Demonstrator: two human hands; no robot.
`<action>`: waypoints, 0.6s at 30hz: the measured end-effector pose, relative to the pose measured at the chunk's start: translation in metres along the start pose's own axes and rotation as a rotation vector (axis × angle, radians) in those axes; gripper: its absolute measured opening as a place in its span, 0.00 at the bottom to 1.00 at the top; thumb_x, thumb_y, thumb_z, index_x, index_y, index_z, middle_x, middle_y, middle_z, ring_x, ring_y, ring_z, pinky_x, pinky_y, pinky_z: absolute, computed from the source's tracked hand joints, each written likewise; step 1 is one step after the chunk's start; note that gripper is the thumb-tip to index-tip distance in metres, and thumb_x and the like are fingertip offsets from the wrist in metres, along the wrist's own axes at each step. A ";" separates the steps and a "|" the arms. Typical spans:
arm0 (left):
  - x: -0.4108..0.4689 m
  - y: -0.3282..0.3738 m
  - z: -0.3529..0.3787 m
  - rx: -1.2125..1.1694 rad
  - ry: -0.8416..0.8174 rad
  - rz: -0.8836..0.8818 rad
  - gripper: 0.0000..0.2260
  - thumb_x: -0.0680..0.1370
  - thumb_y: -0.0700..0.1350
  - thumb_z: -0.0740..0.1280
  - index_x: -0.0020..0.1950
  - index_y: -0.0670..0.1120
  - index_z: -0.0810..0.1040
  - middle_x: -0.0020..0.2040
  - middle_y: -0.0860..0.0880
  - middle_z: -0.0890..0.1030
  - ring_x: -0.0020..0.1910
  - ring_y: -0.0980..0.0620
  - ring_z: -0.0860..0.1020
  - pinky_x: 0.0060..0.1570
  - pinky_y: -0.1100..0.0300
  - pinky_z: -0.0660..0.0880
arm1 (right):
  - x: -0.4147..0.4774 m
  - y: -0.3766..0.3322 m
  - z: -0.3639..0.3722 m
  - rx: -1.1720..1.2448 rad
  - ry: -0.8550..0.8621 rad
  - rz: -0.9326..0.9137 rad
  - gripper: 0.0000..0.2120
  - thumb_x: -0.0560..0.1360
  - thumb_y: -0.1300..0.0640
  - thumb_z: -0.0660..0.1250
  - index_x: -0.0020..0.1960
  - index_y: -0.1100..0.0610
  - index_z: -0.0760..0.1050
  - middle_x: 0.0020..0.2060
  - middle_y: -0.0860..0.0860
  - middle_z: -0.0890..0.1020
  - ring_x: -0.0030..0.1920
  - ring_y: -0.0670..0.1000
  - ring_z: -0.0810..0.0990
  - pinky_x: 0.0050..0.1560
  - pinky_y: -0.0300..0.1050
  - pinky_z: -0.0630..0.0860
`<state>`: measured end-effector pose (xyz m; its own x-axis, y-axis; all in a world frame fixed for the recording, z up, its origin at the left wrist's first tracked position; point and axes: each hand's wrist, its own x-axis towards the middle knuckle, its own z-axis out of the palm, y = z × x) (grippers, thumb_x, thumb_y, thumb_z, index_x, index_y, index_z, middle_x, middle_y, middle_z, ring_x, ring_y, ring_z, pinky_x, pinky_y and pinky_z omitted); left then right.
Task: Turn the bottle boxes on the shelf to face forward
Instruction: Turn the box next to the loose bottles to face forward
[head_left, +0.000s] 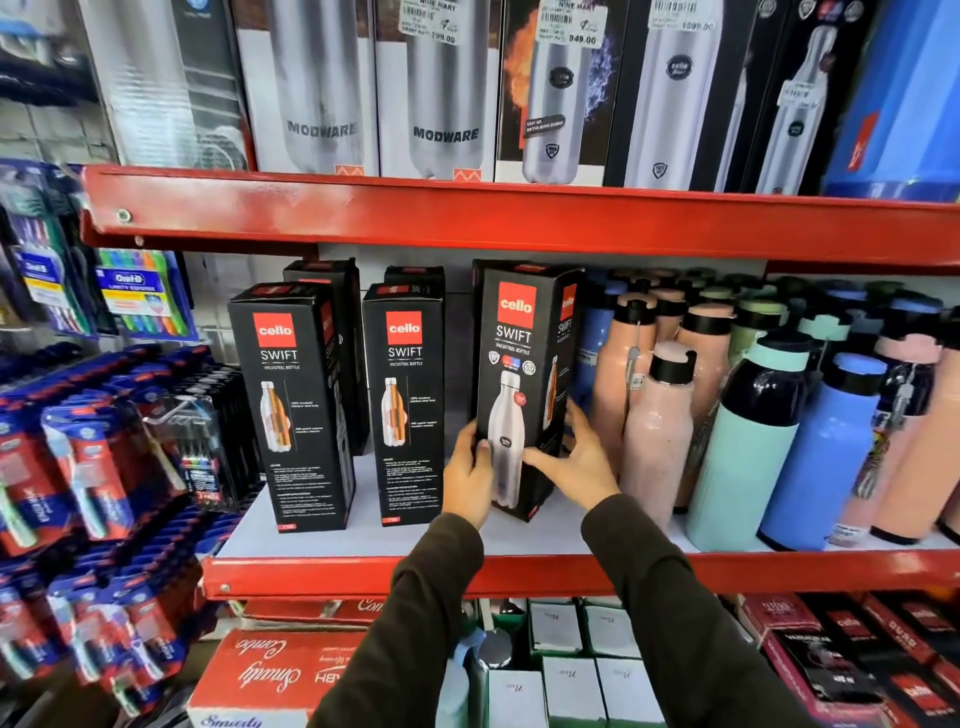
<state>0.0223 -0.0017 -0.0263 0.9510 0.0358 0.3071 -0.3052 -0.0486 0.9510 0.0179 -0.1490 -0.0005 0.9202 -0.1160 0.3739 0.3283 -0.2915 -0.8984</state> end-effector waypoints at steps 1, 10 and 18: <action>0.001 -0.003 -0.001 0.017 0.008 0.002 0.16 0.83 0.41 0.56 0.71 0.44 0.68 0.65 0.43 0.77 0.65 0.45 0.75 0.66 0.53 0.70 | 0.000 0.001 0.000 0.003 -0.034 -0.002 0.43 0.64 0.54 0.77 0.72 0.43 0.59 0.58 0.28 0.70 0.57 0.28 0.71 0.58 0.31 0.68; -0.007 -0.019 -0.001 0.055 0.095 0.054 0.12 0.81 0.41 0.62 0.64 0.49 0.70 0.55 0.56 0.78 0.52 0.69 0.76 0.50 0.78 0.69 | 0.001 0.012 0.004 -0.010 -0.158 0.008 0.37 0.74 0.64 0.66 0.76 0.47 0.53 0.74 0.48 0.64 0.73 0.49 0.64 0.70 0.46 0.65; -0.005 -0.020 0.007 0.042 0.178 -0.003 0.14 0.80 0.39 0.61 0.65 0.46 0.70 0.59 0.51 0.77 0.58 0.55 0.75 0.61 0.60 0.70 | 0.003 0.017 0.014 -0.075 -0.167 0.054 0.34 0.77 0.64 0.62 0.76 0.44 0.52 0.72 0.45 0.64 0.69 0.45 0.65 0.68 0.41 0.64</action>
<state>0.0243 -0.0075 -0.0472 0.9270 0.2123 0.3091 -0.2965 -0.0898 0.9508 0.0289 -0.1407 -0.0178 0.9606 0.0239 0.2769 0.2666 -0.3601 -0.8940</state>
